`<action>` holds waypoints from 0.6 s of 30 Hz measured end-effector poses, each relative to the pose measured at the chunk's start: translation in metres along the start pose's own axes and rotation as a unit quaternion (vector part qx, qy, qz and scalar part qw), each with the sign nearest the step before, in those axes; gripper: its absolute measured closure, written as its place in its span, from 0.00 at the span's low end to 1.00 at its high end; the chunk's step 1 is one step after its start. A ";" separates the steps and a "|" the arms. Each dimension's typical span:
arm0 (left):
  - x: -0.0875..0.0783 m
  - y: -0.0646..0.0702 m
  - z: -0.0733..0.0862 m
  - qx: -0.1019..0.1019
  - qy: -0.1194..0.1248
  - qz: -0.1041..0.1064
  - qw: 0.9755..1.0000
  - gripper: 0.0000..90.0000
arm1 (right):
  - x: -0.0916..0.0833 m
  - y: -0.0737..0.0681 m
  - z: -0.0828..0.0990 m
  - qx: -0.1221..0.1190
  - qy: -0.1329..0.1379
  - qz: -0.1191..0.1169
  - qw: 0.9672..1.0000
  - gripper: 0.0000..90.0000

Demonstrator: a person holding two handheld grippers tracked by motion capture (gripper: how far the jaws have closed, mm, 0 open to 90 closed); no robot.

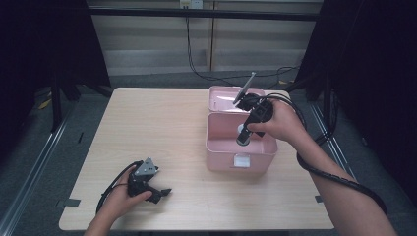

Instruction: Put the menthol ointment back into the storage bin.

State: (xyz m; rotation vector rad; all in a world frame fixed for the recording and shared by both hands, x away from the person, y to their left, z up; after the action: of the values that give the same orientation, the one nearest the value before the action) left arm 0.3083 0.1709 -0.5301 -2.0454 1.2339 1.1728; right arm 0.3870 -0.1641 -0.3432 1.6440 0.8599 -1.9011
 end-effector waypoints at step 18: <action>0.000 0.000 0.000 0.000 0.000 0.000 1.000 0.06 | 0.030 0.034 -0.016 0.057 -0.005 0.001 0.998 0.56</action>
State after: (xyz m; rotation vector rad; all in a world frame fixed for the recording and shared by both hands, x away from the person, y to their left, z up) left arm 0.3083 0.1709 -0.5301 -2.0457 1.2339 1.1729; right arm 0.4175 -0.1742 -0.3790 1.6997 0.7575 -1.9884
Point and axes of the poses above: each handheld gripper's, and its own axes: x roughly forward along the jaws, z roughly out of its underside, y roughly to its right, the point moved 3 cm from there along x, roughly forward along the jaws, and after that the axes turned 14 degrees about -y, right-handed, at the moved point
